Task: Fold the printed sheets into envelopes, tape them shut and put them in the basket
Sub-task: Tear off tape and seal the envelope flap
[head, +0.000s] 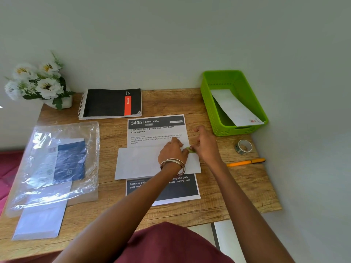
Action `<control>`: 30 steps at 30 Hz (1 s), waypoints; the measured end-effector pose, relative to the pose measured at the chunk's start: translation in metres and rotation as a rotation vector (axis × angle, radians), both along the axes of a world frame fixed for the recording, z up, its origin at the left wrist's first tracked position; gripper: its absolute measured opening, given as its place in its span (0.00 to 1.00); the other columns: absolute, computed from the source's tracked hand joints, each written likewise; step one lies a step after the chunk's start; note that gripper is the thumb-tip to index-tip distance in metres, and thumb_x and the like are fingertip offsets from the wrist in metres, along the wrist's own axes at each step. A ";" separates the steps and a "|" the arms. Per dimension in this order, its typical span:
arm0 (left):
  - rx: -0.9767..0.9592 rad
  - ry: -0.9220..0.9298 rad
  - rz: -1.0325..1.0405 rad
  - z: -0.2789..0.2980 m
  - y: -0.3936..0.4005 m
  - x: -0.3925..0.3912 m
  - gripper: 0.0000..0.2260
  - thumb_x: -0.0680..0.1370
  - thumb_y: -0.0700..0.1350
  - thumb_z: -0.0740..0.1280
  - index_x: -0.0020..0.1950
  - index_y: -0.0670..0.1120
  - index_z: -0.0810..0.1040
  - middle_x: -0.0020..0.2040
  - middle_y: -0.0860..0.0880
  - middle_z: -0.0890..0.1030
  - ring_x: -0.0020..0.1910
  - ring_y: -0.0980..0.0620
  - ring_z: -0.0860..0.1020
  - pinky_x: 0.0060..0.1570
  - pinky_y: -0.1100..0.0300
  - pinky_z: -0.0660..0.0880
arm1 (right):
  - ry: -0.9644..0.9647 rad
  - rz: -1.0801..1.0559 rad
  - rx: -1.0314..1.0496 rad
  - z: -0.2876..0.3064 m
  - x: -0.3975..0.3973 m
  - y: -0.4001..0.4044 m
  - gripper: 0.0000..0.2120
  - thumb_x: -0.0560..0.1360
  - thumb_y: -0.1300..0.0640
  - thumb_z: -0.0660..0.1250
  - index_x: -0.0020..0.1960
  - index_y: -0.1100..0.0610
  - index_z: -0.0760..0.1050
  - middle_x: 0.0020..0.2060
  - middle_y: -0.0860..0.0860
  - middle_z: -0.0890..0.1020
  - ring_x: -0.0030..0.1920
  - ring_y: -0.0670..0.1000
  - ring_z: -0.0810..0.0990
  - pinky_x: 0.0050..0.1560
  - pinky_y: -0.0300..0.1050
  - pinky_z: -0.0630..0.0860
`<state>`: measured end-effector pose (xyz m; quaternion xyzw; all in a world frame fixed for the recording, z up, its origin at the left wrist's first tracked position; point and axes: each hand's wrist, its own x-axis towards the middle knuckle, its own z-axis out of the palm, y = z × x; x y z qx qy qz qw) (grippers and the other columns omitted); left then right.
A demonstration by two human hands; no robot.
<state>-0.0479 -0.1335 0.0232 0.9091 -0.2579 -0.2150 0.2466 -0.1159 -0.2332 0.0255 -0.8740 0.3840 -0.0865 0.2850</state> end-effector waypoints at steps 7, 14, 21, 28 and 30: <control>0.003 0.006 0.014 -0.001 -0.001 0.000 0.13 0.75 0.54 0.66 0.55 0.50 0.72 0.52 0.47 0.79 0.51 0.46 0.77 0.42 0.57 0.70 | -0.050 -0.154 0.102 -0.011 0.002 0.001 0.29 0.66 0.56 0.78 0.62 0.58 0.68 0.57 0.56 0.76 0.56 0.55 0.75 0.52 0.49 0.75; -0.006 0.032 0.028 0.000 -0.002 -0.001 0.12 0.75 0.52 0.67 0.54 0.50 0.71 0.51 0.47 0.78 0.49 0.45 0.77 0.41 0.56 0.70 | -0.145 -0.239 0.243 -0.009 -0.003 -0.006 0.27 0.66 0.63 0.77 0.60 0.59 0.69 0.42 0.53 0.76 0.38 0.47 0.74 0.33 0.35 0.66; -0.052 0.023 0.036 0.000 -0.004 -0.005 0.03 0.75 0.48 0.66 0.43 0.56 0.76 0.47 0.48 0.78 0.43 0.46 0.77 0.38 0.57 0.71 | -0.179 -0.106 0.258 -0.011 -0.013 -0.010 0.27 0.67 0.64 0.76 0.62 0.57 0.68 0.37 0.49 0.74 0.35 0.43 0.72 0.34 0.33 0.68; -0.075 0.046 0.069 -0.002 -0.003 -0.005 0.04 0.74 0.47 0.66 0.42 0.57 0.78 0.48 0.50 0.78 0.46 0.47 0.77 0.39 0.58 0.71 | -0.162 -0.002 0.257 -0.008 -0.022 -0.012 0.34 0.66 0.65 0.76 0.67 0.55 0.67 0.41 0.51 0.75 0.37 0.45 0.72 0.39 0.37 0.74; -0.085 0.053 0.079 -0.002 -0.003 -0.006 0.04 0.74 0.47 0.67 0.42 0.57 0.78 0.48 0.50 0.79 0.46 0.47 0.77 0.39 0.58 0.71 | -0.156 0.012 0.291 -0.005 -0.021 -0.016 0.36 0.65 0.65 0.77 0.68 0.55 0.66 0.40 0.52 0.75 0.37 0.46 0.72 0.41 0.42 0.75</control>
